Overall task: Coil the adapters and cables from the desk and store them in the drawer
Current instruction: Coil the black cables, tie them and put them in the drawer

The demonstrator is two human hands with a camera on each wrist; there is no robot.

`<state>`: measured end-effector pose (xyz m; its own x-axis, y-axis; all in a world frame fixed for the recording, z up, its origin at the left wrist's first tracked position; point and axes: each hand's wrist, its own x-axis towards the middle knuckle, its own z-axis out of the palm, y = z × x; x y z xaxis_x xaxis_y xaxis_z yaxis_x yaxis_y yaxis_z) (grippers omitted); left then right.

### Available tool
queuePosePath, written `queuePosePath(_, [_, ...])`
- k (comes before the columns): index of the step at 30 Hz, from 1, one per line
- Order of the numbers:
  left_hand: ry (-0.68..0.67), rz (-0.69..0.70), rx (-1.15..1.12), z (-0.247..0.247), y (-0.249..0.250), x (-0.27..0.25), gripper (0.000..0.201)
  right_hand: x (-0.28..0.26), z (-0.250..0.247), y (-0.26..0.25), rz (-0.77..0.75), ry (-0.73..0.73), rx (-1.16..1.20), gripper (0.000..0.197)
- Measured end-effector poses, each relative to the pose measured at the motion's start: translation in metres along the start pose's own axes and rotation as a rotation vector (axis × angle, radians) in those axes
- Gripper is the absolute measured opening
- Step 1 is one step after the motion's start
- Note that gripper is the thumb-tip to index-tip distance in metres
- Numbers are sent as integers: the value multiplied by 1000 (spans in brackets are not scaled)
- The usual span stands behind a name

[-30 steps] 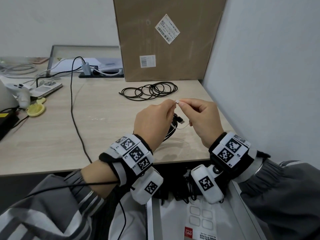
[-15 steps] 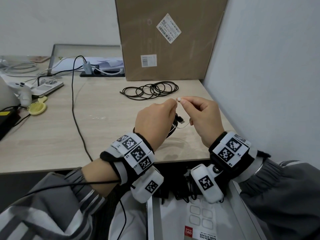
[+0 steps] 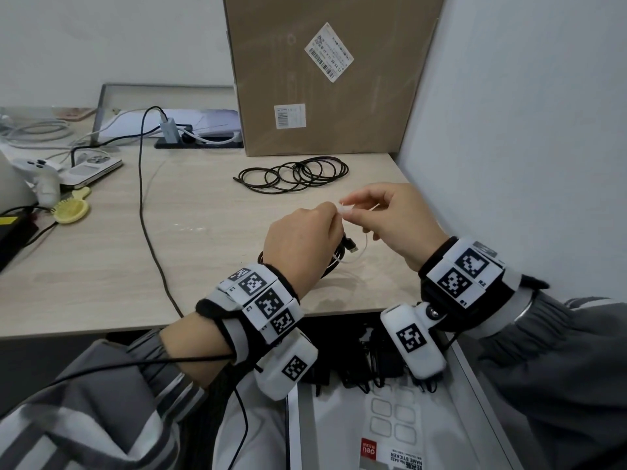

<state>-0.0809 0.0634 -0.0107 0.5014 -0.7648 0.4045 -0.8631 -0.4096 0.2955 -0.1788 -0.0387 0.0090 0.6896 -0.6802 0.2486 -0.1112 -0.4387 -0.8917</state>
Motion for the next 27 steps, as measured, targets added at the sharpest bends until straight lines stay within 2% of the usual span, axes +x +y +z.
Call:
queuePosePath(6, [17, 5, -87, -2, -4, 3, 25, 7, -9, -12, -52, -149, -66, 5])
queuePosePath(9, [1, 23, -130, 1, -3, 4, 26, 12, -10, -12, -119, -143, -195, 6])
queuePosePath(13, [-71, 24, -309, 3, -5, 7, 22, 16, -9, -5, -169, -113, -288, 7])
queuePosePath(21, [-72, 6, -560, 3, -6, 14, 29, 16, -13, -2, -219, -112, -289, 15])
queuePosePath(25, [-155, -29, -672, 1, -5, 13, 23, 15, -17, -2, -177, -138, -226, 17])
queuePosePath(27, [-165, -37, -680, 1, -4, 13, 18, 15, -18, -3, -133, -86, -180, 16])
